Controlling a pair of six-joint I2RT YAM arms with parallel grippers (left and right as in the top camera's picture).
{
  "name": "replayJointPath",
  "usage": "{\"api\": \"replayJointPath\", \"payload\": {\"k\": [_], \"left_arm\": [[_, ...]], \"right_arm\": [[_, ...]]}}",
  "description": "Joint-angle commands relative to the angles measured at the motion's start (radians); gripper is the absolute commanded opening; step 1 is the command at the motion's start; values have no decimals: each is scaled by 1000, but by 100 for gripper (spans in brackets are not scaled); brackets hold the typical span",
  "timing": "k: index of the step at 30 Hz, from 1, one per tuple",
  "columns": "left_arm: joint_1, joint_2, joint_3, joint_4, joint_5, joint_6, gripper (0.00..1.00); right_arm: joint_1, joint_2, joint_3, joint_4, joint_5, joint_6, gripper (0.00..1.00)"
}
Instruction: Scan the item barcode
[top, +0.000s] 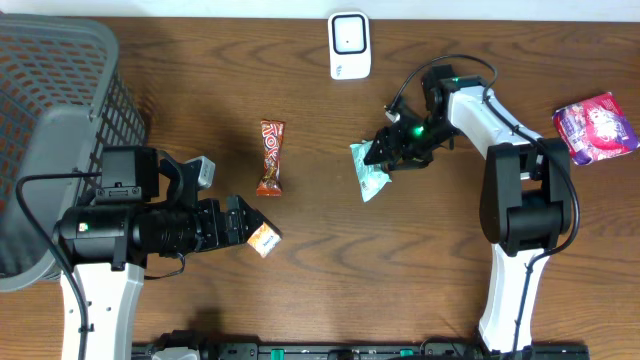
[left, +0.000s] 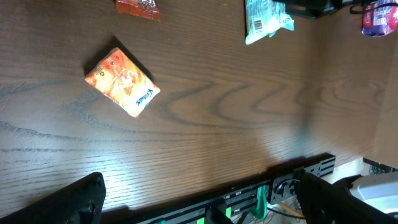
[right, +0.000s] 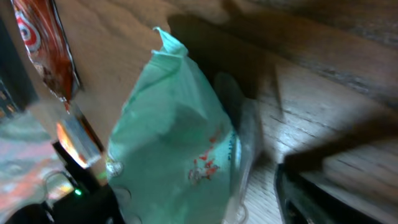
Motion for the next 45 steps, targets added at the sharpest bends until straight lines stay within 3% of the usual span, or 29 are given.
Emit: {"api": "replayJointPath", "payload": {"k": [1,6,12,22,27,33,36,39,40,43,45], "left_arm": [[-4,0,-3,-1,-10,10,98],[-4,0,-3,-1,-10,9,98],[-4,0,-3,0,-10,9,98],[-4,0,-3,0,-10,9,98],[-4,0,-3,0,-10,9,98],[-4,0,-3,0,-10,10,98],[-4,0,-3,0,-10,9,98],[-4,0,-3,0,-10,10,98],[-4,0,-3,-1,-10,9,98],[-4,0,-3,0,-10,10,98],[-4,0,-3,0,-10,9,98]], "right_arm": [[23,-21,-6,12,-46,40,55],[44,-22,-2,34,-46,71,1],[57,-29,85,18,36,158,1],[250,-50,299,-180,922,344,1],[357,-47,248,-160,1080,366,1],[353,-48,232,-129,1051,437,14],[310,-49,256,-131,877,373,14],[260,-50,302,-166,685,295,21],[227,-50,337,-200,636,295,40],[173,-50,377,-238,595,294,59],[121,-50,379,-251,557,277,78]]}}
